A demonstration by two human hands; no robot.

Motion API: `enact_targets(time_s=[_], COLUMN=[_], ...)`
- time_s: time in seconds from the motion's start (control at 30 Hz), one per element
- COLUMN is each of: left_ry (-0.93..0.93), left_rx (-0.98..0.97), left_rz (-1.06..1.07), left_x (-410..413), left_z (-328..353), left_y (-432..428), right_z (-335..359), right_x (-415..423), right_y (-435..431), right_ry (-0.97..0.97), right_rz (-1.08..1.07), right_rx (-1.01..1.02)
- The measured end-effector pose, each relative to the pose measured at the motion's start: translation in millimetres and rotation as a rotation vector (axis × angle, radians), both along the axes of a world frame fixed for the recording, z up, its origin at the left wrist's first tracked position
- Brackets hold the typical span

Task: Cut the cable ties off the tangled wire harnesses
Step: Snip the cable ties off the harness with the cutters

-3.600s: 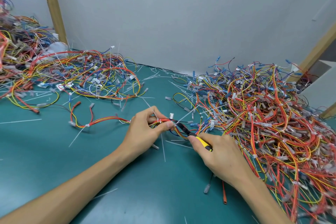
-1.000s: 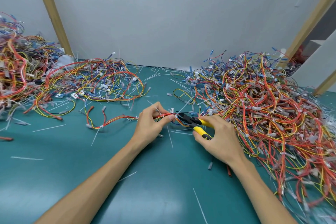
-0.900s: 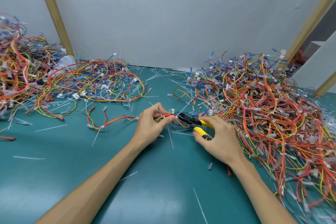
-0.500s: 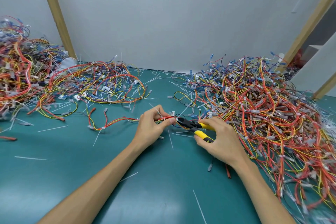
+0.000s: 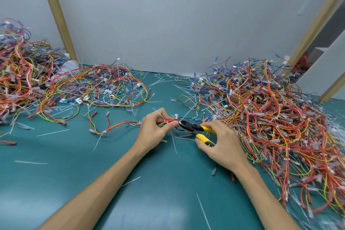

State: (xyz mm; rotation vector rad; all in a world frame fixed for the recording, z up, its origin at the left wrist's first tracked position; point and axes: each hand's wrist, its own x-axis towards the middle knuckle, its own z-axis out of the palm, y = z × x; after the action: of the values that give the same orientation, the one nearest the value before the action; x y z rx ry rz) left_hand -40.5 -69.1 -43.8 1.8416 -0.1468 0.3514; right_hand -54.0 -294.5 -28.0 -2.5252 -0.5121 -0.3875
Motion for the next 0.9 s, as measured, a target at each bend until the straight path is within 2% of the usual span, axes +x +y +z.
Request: enact_targets(time_s=[0.9], left_ry=[-0.002], left_rx=[0.019], left_rz=[-0.006], left_x=[1.9], left_z=[-0.5], left_y=[2.7], right_z=[2.4], right_x=[-3.0], right_y=[4.8], right_ry=[-0.058], right_rz=[-0.023], right_rx=[0.006])
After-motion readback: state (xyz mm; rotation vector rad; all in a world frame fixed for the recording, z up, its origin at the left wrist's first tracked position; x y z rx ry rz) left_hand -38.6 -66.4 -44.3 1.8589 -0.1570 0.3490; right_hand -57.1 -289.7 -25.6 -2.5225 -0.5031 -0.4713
